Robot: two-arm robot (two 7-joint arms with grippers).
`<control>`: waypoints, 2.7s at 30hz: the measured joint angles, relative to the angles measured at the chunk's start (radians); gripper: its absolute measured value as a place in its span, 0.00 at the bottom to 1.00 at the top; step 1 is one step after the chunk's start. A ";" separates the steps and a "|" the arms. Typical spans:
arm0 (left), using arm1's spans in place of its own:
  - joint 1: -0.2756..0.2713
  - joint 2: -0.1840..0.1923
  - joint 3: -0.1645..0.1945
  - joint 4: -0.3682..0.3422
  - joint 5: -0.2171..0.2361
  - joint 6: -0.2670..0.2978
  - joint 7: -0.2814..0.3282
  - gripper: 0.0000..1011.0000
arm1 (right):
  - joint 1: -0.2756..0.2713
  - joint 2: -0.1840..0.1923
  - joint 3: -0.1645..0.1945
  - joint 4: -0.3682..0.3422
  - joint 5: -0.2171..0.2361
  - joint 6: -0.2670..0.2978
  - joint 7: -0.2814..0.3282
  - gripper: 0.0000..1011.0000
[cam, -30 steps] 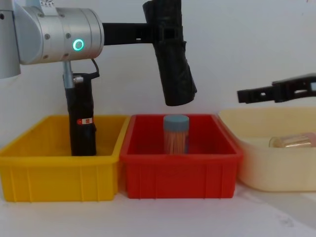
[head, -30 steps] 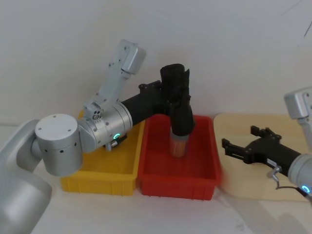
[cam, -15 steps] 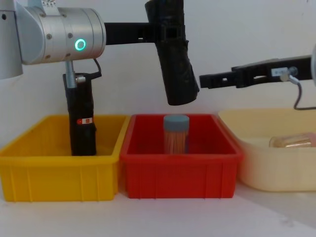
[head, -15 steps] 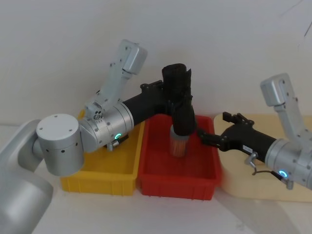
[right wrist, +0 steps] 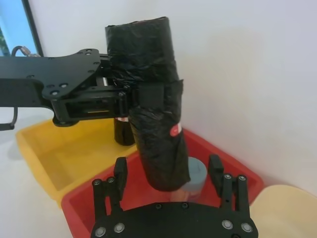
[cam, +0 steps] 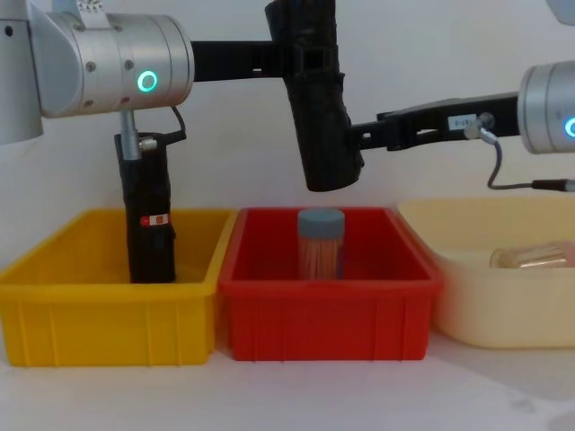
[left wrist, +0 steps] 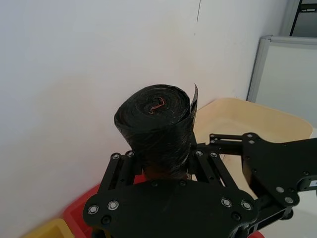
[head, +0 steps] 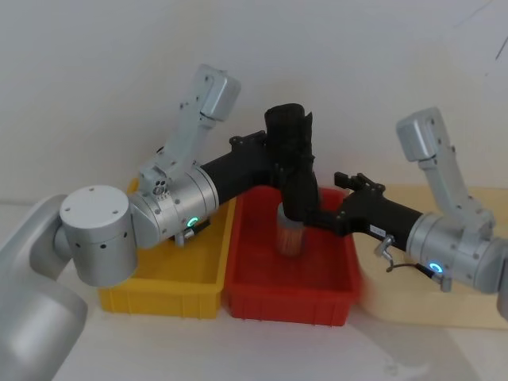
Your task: Pick up the garbage bag with the one hand and transfer it to the other hand.
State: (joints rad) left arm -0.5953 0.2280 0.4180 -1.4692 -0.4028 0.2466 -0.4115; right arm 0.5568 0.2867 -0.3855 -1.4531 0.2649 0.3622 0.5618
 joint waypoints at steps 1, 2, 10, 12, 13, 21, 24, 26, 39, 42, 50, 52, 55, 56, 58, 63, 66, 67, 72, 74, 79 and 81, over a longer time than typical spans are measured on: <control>0.000 0.000 0.000 0.000 0.000 0.000 0.000 0.46 | 0.000 0.000 0.000 0.000 0.000 0.000 0.000 0.99; 0.000 0.000 0.000 0.000 0.000 0.000 0.000 0.46 | 0.008 -0.004 -0.004 0.011 0.002 -0.004 0.005 0.99; 0.000 0.000 0.000 0.000 0.000 -0.001 -0.001 0.46 | 0.051 -0.021 -0.021 0.069 0.011 -0.023 0.024 0.99; 0.000 0.000 0.000 0.000 0.000 -0.001 -0.001 0.46 | 0.064 -0.027 -0.026 0.090 0.012 -0.030 0.030 0.99; 0.000 0.000 0.000 0.000 0.000 -0.001 -0.001 0.46 | 0.073 -0.031 -0.029 0.104 0.013 -0.035 0.032 0.99; 0.000 0.000 0.000 0.000 0.000 -0.001 -0.001 0.46 | 0.120 -0.050 -0.046 0.184 0.017 -0.056 0.048 0.99; 0.000 0.000 0.000 0.000 0.000 -0.001 -0.001 0.46 | 0.135 -0.057 -0.053 0.213 0.018 -0.064 0.057 0.99; 0.000 0.000 0.000 0.000 0.000 -0.001 -0.001 0.46 | 0.148 -0.062 -0.060 0.237 0.019 -0.069 0.064 0.99; 0.000 0.000 0.000 0.000 0.000 -0.001 -0.001 0.46 | 0.188 -0.080 -0.080 0.312 0.023 -0.088 0.085 0.87; 0.000 0.000 0.000 0.000 0.000 -0.001 -0.001 0.46 | 0.192 -0.081 -0.083 0.319 0.024 -0.089 0.087 0.78; 0.000 0.000 0.000 0.000 0.000 -0.001 0.000 0.46 | 0.200 -0.085 -0.086 0.334 0.025 -0.093 0.092 0.55; 0.000 0.000 0.000 0.000 0.000 -0.001 0.000 0.46 | 0.200 -0.085 -0.087 0.334 0.025 -0.093 0.092 0.53; 0.000 0.000 0.000 0.000 0.000 -0.001 0.000 0.46 | 0.200 -0.084 -0.087 0.333 0.027 -0.093 0.092 0.52; 0.000 0.000 0.000 0.000 0.000 -0.001 -0.001 0.49 | 0.200 -0.083 -0.087 0.332 0.027 -0.093 0.092 0.52; 0.000 0.000 0.000 0.000 0.000 -0.001 0.000 0.53 | 0.198 -0.082 -0.087 0.330 0.028 -0.093 0.091 0.52; 0.000 0.000 0.000 0.000 0.000 -0.001 0.000 0.66 | 0.190 -0.076 -0.084 0.316 0.033 -0.084 0.078 0.51; 0.000 0.000 0.000 0.000 0.000 -0.001 0.000 0.76 | 0.183 -0.071 -0.082 0.306 0.035 -0.076 0.068 0.51; 0.000 0.000 0.000 0.000 0.000 -0.001 0.000 0.78 | 0.181 -0.070 -0.080 0.302 0.035 -0.073 0.064 0.51; 0.000 0.000 0.000 0.000 0.000 -0.001 -0.001 0.91 | 0.165 -0.058 -0.070 0.279 0.038 -0.055 0.035 0.51; 0.000 0.000 0.000 0.000 0.000 -0.001 -0.001 0.96 | 0.158 -0.054 -0.066 0.270 0.038 -0.048 0.025 0.51; 0.000 0.000 0.000 0.000 0.000 -0.001 -0.001 0.99 | 0.137 -0.038 -0.048 0.242 0.038 -0.026 -0.018 0.51; 0.000 0.000 0.000 0.000 0.000 -0.001 0.000 0.99 | 0.131 -0.033 -0.043 0.235 0.038 -0.020 -0.034 0.51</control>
State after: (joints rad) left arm -0.5954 0.2279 0.4179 -1.4692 -0.4027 0.2458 -0.4119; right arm 0.6875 0.2532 -0.4288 -1.2180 0.3032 0.3426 0.5281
